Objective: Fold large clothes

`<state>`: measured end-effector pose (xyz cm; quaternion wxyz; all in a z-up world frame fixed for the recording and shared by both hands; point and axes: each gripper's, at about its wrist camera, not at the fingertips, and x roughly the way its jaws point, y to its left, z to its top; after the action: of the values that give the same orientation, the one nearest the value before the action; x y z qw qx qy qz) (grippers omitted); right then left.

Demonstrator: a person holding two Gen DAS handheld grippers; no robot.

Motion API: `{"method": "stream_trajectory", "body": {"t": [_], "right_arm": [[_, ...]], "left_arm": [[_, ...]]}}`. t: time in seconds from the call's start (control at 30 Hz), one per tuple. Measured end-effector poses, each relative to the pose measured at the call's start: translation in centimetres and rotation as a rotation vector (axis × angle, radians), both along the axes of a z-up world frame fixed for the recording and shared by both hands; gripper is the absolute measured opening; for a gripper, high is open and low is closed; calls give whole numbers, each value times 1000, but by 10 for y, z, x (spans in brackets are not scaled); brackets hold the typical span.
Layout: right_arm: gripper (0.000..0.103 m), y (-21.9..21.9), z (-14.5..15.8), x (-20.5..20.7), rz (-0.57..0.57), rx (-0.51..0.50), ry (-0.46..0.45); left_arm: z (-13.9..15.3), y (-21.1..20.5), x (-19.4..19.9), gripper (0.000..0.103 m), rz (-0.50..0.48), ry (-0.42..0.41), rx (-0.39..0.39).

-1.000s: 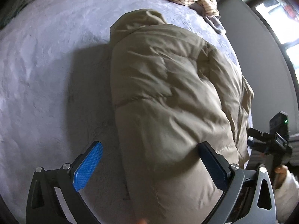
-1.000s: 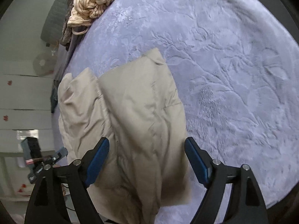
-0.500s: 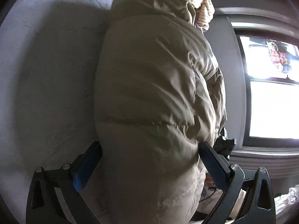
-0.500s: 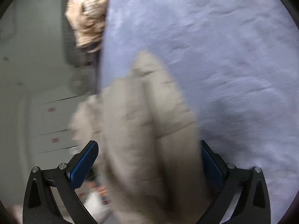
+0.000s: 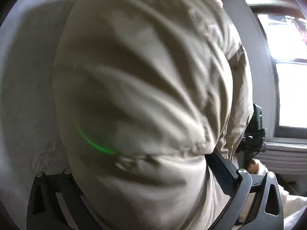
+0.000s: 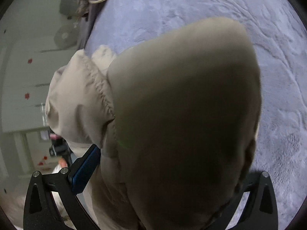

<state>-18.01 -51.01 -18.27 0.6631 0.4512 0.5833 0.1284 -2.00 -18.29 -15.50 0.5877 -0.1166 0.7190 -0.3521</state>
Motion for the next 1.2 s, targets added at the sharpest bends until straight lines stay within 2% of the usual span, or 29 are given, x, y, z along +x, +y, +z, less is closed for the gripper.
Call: {"method": "stream_trajectory", "body": {"t": [0.07,0.17,0.23,0.3,0.37,0.47,0.67,0.83,1.03,1.2], "right_arm": [[103,-3,-2,-3,-31,12,13],[103,-4,-2,-6,-50,3,34],[100,-3,0,-6,-56,-3,39],[87,-2,3,-5,-54,-14,39],[63,5,15,-5,-53,-4,19],[48,9,25,-5,-43,-5,-17],[45,19,41,1,-61,33,-54],[45,47,65,24,-68,13,-89],[45,84,98,45,-127,-8,-144],[45,128,120,89,-107,5,-207]], "left_arm": [[17,-9,-6,103,-22,-106,75],[35,-20,-13,102,-37,-208,149],[42,-24,-16,99,-32,-245,179],[47,-25,-17,95,-23,-263,196],[52,-25,-19,93,-21,-282,208],[60,-34,-25,91,-23,-302,216],[70,-5,-31,88,-11,-309,156],[85,21,-24,88,-54,-324,76],[106,64,12,88,-86,-317,-11],[125,104,56,88,-44,-366,-23]]}}
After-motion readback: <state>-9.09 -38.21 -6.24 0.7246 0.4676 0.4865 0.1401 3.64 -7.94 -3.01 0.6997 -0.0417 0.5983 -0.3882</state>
